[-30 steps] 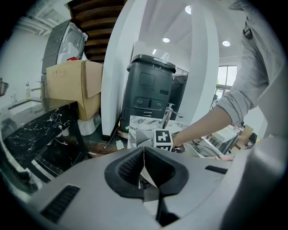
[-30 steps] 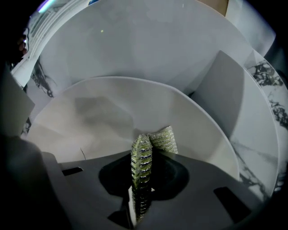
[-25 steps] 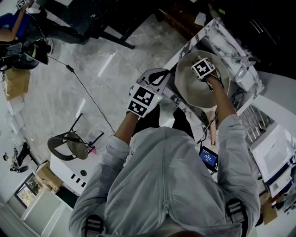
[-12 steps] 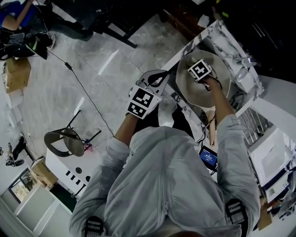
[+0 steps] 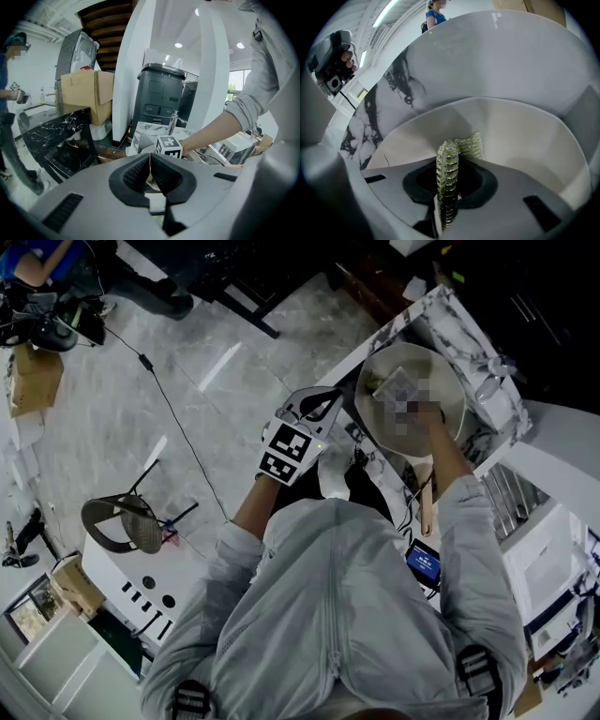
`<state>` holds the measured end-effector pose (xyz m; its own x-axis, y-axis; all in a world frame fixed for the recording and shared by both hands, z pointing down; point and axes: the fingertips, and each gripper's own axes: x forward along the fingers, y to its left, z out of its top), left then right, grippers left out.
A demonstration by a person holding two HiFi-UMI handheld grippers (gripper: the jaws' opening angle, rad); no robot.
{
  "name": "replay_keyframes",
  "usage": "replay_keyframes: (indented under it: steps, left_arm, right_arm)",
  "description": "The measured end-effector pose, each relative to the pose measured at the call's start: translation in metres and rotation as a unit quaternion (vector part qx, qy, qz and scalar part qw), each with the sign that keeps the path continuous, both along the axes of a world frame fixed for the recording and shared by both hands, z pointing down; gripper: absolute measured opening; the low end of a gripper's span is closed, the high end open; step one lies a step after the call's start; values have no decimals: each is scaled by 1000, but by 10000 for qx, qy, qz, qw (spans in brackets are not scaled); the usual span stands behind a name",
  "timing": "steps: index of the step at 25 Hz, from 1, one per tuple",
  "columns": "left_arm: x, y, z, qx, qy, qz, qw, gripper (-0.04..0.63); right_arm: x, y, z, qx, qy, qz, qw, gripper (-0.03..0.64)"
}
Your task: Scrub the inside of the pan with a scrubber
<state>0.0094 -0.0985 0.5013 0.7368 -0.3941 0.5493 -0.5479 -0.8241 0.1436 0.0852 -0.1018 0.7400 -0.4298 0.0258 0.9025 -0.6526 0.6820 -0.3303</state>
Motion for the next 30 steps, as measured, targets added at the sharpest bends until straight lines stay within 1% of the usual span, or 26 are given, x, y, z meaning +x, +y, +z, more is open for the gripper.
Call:
replay_keyframes:
  steps: [5,9,14,17,20,25,30]
  left_arm:
    - [0,16,-2,35,60,-106,9999,25]
    - [6,27,-2,21,120,-162,9998,25]
    - [14,37,-7,81,164,-129,9997,25]
    - [16,42,-8,107,155,-121,9997,25]
    - [21,47,-10,147,170,-115,9997,25]
    - [28,53,-12,211,166,-87,9996,25]
    - [33,57,-14,288,213,-128,9993,25]
  right_arm:
    - [-12,33,-6,-445,-245,-518,9974,83]
    - [-15,60,-9,-838,-359,-894,9918,83]
    - [-4,99,-16,-1678,-445,-1260,9767,83]
    - [6,121,-20,-2050,-426,-1399,9678,83]
    - [19,135,-21,-2216,-299,-1520,9628,83]
    - [38,146,-19,-2416,197,-1674,9556,83]
    - [53,152,-17,-2486,562,-1750,9510,83]
